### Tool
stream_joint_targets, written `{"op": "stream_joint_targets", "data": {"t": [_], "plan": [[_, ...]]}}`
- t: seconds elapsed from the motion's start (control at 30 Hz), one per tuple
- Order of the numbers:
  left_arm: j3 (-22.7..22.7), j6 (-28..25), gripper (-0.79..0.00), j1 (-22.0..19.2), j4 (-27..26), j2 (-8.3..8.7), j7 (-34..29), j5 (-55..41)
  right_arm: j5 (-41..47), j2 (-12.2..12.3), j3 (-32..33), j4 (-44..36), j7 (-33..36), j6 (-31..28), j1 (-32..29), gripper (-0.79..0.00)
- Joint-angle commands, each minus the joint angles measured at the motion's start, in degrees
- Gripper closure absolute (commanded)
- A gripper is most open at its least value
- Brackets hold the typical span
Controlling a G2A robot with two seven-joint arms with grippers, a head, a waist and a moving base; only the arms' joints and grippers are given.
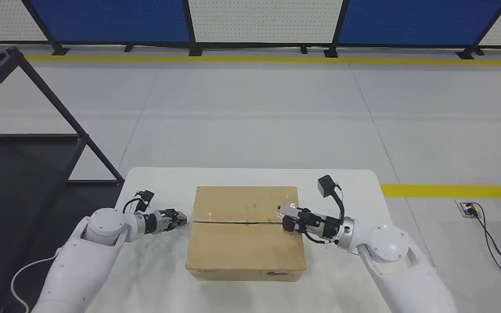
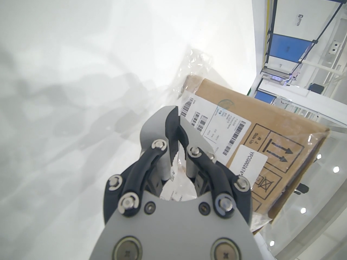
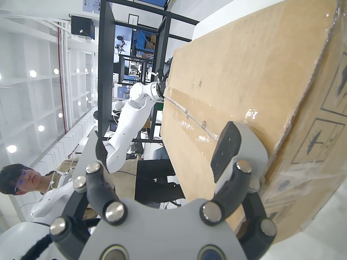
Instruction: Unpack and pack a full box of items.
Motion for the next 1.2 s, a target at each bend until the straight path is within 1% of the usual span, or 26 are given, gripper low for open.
{"op": "stream_joint_targets", "data": {"t": [0.0,0.33,0.57,0.8,0.83,0.87,0.9,0.93,0.97,1.17], "plan": [[-0.69,0.35,0.000,0.94,-1.34,0.23,1.32,-0.27,0.11,-0.01,-0.05,0.12,0.09,0.02,0.08,-0.785],[-4.42,2.77,0.000,6.20,-8.82,1.18,7.32,-2.55,0.43,-0.04,-0.30,0.92,0.33,-0.42,0.30,-0.785],[-7.75,2.86,0.000,9.85,-13.73,2.06,11.31,-3.29,0.48,0.02,-0.17,0.97,0.46,-0.58,0.21,-0.785],[-11.80,3.99,-0.003,15.91,-20.48,3.33,13.46,-3.59,0.32,0.07,-0.20,0.79,0.60,-0.47,0.24,-0.785],[-12.29,4.32,-0.126,16.86,-21.61,3.48,13.92,-3.48,0.32,0.06,-0.25,0.75,0.60,-0.41,0.31,-0.785],[-12.83,4.61,-0.271,17.79,-22.74,3.63,14.38,-3.53,0.30,0.05,-0.32,0.68,0.59,-0.32,0.39,-0.785],[-13.38,4.85,-0.376,18.72,-23.83,3.76,14.65,-3.77,0.31,0.03,-0.41,0.58,0.62,-0.25,0.47,-0.785],[-13.98,4.99,-0.622,19.59,-24.88,3.88,15.14,-3.99,0.28,0.01,-0.52,0.48,0.63,-0.16,0.53,-0.785],[-14.54,5.18,-0.785,20.47,-25.84,3.97,15.62,-4.36,0.25,-0.01,-0.65,0.36,0.66,-0.11,0.59,-0.785],[-17.42,5.20,-0.785,24.44,-30.00,4.27,18.66,-6.70,-0.02,-0.08,-1.12,0.01,0.51,0.02,0.77,-0.785]]}}
